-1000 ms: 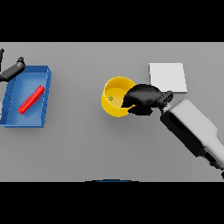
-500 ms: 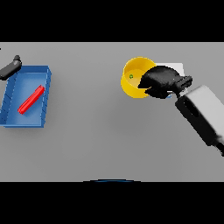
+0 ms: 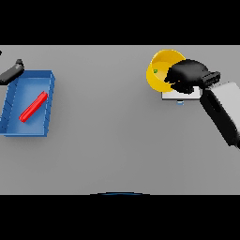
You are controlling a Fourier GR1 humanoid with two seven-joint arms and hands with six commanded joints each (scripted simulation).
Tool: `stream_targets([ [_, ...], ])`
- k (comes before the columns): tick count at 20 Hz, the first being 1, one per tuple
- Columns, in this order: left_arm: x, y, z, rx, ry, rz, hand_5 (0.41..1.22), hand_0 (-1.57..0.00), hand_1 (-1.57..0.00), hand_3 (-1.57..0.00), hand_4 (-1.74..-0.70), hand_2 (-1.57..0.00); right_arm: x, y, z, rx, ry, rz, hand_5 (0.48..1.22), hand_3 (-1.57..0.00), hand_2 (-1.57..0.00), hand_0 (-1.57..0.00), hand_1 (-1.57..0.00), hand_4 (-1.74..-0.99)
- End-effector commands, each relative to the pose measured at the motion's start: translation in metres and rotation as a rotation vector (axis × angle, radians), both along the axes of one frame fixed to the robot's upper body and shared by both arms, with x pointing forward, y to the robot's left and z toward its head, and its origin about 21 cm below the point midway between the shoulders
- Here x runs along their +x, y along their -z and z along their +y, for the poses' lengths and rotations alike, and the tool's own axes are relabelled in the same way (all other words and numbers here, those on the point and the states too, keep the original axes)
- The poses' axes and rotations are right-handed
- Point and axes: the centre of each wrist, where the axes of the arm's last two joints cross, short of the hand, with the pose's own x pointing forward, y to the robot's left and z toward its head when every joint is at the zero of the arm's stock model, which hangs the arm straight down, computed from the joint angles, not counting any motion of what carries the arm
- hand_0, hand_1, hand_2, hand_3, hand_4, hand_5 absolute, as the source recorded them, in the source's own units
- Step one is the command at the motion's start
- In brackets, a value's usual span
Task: Pick up the red beaker and tilt it to pour out 1 green nut into yellow bowl. Pick up the yellow bowl and place it on the metallic measuring scale.
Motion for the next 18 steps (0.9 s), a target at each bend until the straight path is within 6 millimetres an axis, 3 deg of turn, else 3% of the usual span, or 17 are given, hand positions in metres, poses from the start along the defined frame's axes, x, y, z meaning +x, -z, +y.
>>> stream_targets([
  [1,-0.002,0.000,0.001,0.001,-0.002,-0.003,0.759,0.00,0.00,0.00,-0.82,0.00,0.003,0.005,-0.011,-0.009,0.051,0.001,1.221,-1.42,-1.55,-1.56,-1.50,-1.727],
  [6,-0.005,-0.001,-0.002,0.001,-0.020,0.001,0.771,0.00,0.00,0.00,-0.83,0.00,0.011,0.022,-0.034,-0.006,0.141,0.013,1.221,-1.52,-1.47,-1.51,-1.38,-1.729],
  [13,-0.005,-0.004,0.000,0.005,-0.032,0.018,0.786,0.00,0.00,0.00,-0.84,0.00,0.016,0.030,-0.042,-0.025,0.165,0.038,1.221,-1.56,-1.32,-1.39,-1.20,-1.730],
  [16,-0.003,-0.002,0.000,0.001,-0.023,0.022,0.771,0.00,0.00,0.00,-0.84,0.00,0.017,0.033,-0.045,-0.014,0.186,0.039,1.221,-1.54,-1.40,-1.42,-1.23,-1.728],
  [17,-0.002,-0.003,0.002,0.004,-0.024,0.021,0.772,0.00,0.00,0.00,-0.84,0.00,0.018,0.033,-0.045,-0.009,0.198,0.047,1.221,-1.54,-1.29,-1.40,-1.18,-1.670],
  [18,-0.002,-0.005,0.003,0.000,-0.028,0.015,0.773,0.00,0.00,0.00,-0.84,0.00,0.017,0.032,-0.046,-0.009,0.202,0.060,1.221,-1.39,-1.18,-1.41,-1.15,-1.644],
])
